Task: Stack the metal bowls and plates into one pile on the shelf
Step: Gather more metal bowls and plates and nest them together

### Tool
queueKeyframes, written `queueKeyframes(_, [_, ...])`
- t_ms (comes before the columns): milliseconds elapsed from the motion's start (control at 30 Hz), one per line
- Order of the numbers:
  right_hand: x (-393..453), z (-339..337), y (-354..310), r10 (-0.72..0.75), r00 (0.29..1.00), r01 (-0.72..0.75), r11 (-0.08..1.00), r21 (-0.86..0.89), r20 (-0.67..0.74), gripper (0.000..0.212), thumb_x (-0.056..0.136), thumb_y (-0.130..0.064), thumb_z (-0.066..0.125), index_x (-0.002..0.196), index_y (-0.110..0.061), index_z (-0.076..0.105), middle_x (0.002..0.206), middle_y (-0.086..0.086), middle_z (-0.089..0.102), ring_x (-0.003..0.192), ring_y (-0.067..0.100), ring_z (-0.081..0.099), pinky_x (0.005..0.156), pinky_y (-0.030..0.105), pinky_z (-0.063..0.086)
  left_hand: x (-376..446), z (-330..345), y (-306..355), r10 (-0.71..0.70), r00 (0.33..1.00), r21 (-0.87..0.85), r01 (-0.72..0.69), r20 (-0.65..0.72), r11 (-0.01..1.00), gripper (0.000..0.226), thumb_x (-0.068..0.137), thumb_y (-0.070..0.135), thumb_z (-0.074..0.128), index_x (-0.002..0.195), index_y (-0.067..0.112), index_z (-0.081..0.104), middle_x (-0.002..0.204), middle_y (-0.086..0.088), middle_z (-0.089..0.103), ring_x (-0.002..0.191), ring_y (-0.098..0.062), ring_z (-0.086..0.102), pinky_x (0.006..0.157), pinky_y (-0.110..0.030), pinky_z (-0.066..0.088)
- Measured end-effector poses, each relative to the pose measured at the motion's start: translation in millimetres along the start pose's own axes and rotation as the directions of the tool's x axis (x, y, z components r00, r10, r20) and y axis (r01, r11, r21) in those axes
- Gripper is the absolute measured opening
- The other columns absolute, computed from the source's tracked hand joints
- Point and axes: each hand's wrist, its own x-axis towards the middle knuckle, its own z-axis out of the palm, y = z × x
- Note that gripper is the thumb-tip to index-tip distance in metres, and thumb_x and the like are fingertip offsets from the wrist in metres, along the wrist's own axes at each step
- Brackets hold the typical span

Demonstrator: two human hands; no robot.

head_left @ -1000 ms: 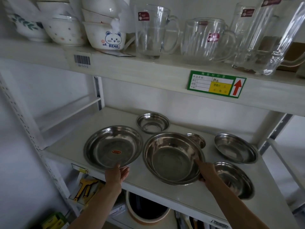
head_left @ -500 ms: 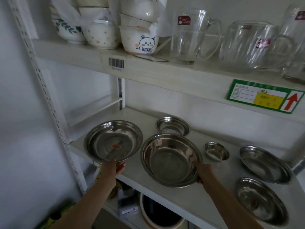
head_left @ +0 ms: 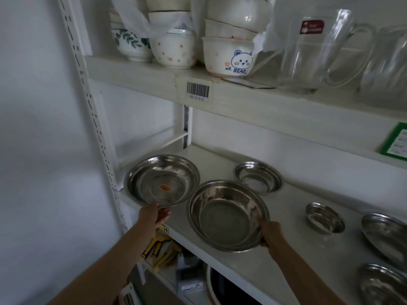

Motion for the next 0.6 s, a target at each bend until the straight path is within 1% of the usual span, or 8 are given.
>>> queueKeyframes(67, [2.6,8.9,-1.1,0.004,1.000,-0.004,1.000,0.002,0.009,0.039,0.095,-0.034,0.059,0.082,0.003,0.063,0.068,0.017,0.055,0.053,0.022,0.049,0.048,0.026,0.040,7.8,-3.9,6.0,-0.015,1.000,0.021,0.014,0.003,1.000,0.031,0.097,0.020,0.052,0.119,-0.002,0.054,0.106,-0.024,0.066,0.081,-0.028,0.066,0.074,-0.036,0.056])
queueKeyframes(133, [4.7,15.8,-1.0,-0.001,1.000,0.001,1.000,0.000,0.010,0.041,0.094,-0.036,0.059,0.077,0.001,0.062,0.065,0.016,0.055,0.052,0.022,0.049,0.048,0.026,0.040,14.3,-7.1,10.4,-0.026,1.000,0.027,0.026,0.009,0.999,0.033,0.097,0.019,0.051,0.122,-0.002,0.053,0.106,-0.025,0.065,0.080,-0.029,0.065,0.073,-0.036,0.057])
queueKeyframes(233, [6.1,24.2,-0.6,-0.026,1.000,0.026,1.000,0.008,-0.004,0.040,0.094,-0.034,0.059,0.071,-0.002,0.058,0.059,0.014,0.050,0.048,0.019,0.044,0.045,0.024,0.036,20.6,-11.0,14.7,-0.030,0.999,0.047,0.029,0.023,0.998,0.034,0.098,0.021,0.050,0.123,-0.002,0.052,0.106,-0.024,0.066,0.078,-0.027,0.066,0.058,-0.030,0.060])
queueKeyframes(300, [6.9,28.4,-1.0,-0.028,0.999,0.029,1.000,0.007,-0.017,0.038,0.095,-0.030,0.059,0.070,-0.002,0.058,0.059,0.014,0.051,0.048,0.020,0.045,0.046,0.024,0.036,24.7,-13.1,16.4,-0.033,0.999,0.047,0.032,0.024,0.998,0.035,0.098,0.021,0.050,0.124,-0.003,0.052,0.109,-0.025,0.066,0.079,-0.027,0.066,0.052,-0.029,0.059])
queueKeyframes(400, [8.9,31.8,-1.4,-0.025,1.000,0.025,1.000,0.009,-0.018,0.036,0.095,-0.030,0.059,0.074,0.000,0.059,0.063,0.015,0.053,0.051,0.020,0.046,0.047,0.024,0.035,31.3,-15.2,18.4,-0.041,0.999,0.050,0.040,0.020,0.998,0.036,0.098,0.021,0.050,0.124,-0.004,0.053,0.103,-0.024,0.067,0.079,-0.027,0.067,0.050,-0.029,0.059])
queueKeyframes(533, [11.4,33.5,-0.1,-0.010,1.000,0.010,1.000,0.007,-0.017,0.040,0.094,-0.036,0.060,0.077,0.000,0.059,0.066,0.016,0.051,0.052,0.020,0.045,0.046,0.025,0.035,40.0,-16.6,18.6,-0.058,0.998,0.068,0.057,0.012,0.996,0.037,0.098,0.022,0.051,0.123,-0.005,0.053,0.108,-0.026,0.067,0.079,-0.028,0.067,0.050,-0.029,0.059])
queueKeyframes(600, [12.5,33.6,0.7,-0.006,1.000,0.006,1.000,-0.001,-0.030,0.042,0.093,-0.038,0.061,0.076,0.001,0.060,0.066,0.017,0.052,0.051,0.021,0.046,0.045,0.025,0.036,43.7,-16.7,18.3,-0.062,0.998,0.085,0.061,0.004,0.995,0.036,0.098,0.022,0.051,0.121,-0.005,0.054,0.107,-0.026,0.067,0.077,-0.027,0.067,0.052,-0.030,0.059])
